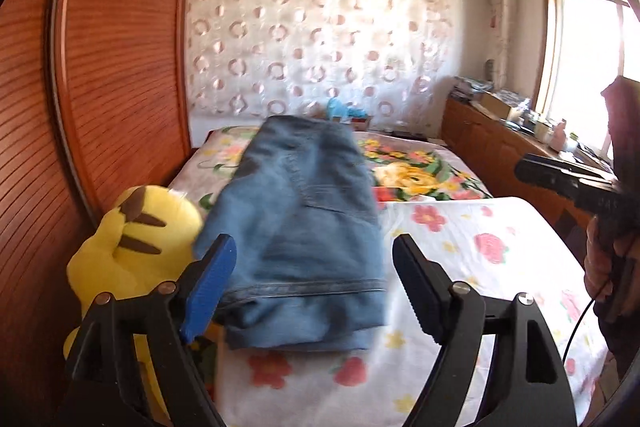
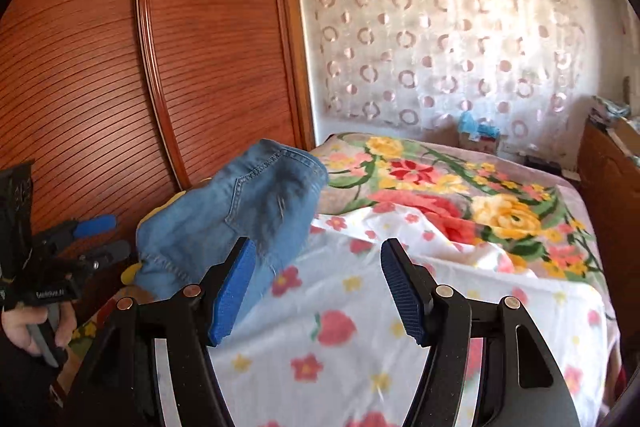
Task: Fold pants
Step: 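Place the folded jeans beside the plush toy and open both tools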
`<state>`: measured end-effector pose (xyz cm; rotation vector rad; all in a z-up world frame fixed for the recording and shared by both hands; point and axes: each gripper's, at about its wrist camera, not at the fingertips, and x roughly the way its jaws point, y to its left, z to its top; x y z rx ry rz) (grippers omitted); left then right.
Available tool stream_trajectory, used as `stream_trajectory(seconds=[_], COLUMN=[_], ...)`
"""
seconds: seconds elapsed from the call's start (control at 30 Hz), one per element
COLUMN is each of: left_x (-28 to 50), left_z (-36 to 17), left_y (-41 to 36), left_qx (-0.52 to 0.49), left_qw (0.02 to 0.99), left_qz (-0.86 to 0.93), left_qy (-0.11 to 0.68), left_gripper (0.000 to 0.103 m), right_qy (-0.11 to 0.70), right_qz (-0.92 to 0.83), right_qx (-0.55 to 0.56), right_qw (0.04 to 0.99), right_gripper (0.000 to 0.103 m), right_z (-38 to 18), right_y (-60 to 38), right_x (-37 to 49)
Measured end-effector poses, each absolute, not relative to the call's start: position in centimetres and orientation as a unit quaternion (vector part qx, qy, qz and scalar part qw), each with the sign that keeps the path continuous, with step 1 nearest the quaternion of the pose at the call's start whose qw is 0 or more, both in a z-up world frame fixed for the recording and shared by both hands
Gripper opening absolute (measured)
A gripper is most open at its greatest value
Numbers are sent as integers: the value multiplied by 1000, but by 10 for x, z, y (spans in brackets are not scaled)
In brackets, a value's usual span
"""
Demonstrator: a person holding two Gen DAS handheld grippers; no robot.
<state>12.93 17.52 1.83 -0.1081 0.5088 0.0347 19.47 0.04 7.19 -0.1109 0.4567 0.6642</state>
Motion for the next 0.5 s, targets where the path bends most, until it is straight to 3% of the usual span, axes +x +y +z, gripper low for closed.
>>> stream_trajectory(seconds=[0.07,0.3,0.5], left_x=[126,111,91], left_z=[24,51,72], left_y=[161,113,79], left_qx=[-47,-18,-11], left_qw=[968,977,982], left_qz=[10,-8,-15], left_qy=[247,214,189], left_gripper=[93,93,93], right_qy=[211,186,156], right_qz=[306,265,225], right_qx=[-55,-39,-37], right_qw=[927,945,961], right_gripper=[67,70,79], right_z=[72,83,90], right_y=[-17,-59,-84], right_x=[173,103,53])
